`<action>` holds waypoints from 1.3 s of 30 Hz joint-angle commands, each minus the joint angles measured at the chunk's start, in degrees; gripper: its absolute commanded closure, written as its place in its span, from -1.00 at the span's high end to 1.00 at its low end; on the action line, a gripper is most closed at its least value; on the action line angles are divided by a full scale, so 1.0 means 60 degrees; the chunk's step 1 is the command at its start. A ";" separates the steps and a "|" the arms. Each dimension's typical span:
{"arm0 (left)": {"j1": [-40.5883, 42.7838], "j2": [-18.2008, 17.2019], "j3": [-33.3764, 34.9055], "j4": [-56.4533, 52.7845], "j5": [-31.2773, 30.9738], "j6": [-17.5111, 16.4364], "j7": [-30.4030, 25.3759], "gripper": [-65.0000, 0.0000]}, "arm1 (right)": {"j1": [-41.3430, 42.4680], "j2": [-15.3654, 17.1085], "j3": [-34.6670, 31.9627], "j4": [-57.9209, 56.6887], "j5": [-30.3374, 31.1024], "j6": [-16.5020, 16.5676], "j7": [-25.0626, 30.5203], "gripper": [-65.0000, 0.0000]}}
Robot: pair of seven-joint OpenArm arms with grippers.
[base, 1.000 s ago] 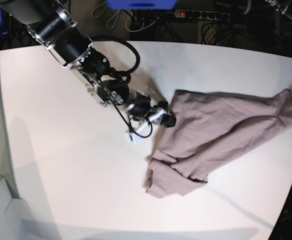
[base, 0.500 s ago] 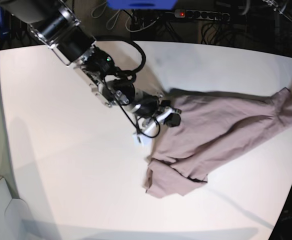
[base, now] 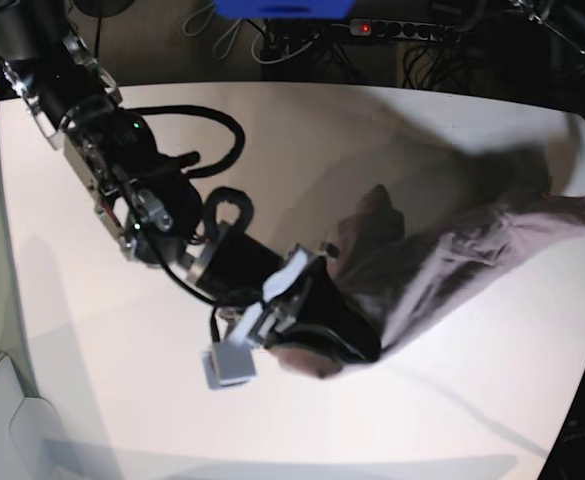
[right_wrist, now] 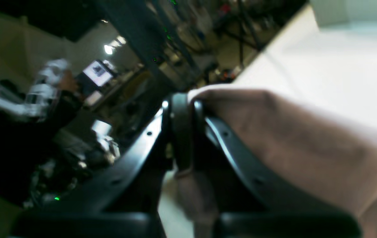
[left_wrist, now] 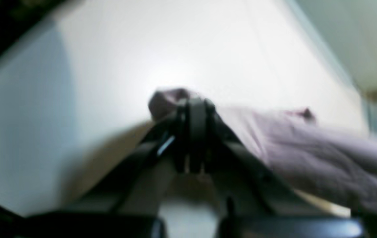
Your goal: Layout the t-shirt on the table in an organized manner, then fold the t-shirt properly
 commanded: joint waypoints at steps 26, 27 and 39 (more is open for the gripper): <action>0.0243 -0.0116 -0.0146 0.1255 -0.0145 -0.0035 -0.0341 -0.99 | 0.2028 -0.1864 0.0076 -0.6190 0.0436 -0.0027 -0.1235 0.26; 0.0243 -0.0189 -0.0205 0.1211 -0.0145 -0.0035 -0.0341 -0.99 | 0.1823 -0.1776 0.0076 -0.5897 0.0436 -0.0027 -0.1235 0.27; 0.0023 -0.0644 -0.0468 0.0522 -0.0145 -0.0035 -0.0356 -0.99 | -0.1005 -0.1293 0.0120 -0.4681 0.0421 -0.0027 -0.1147 0.27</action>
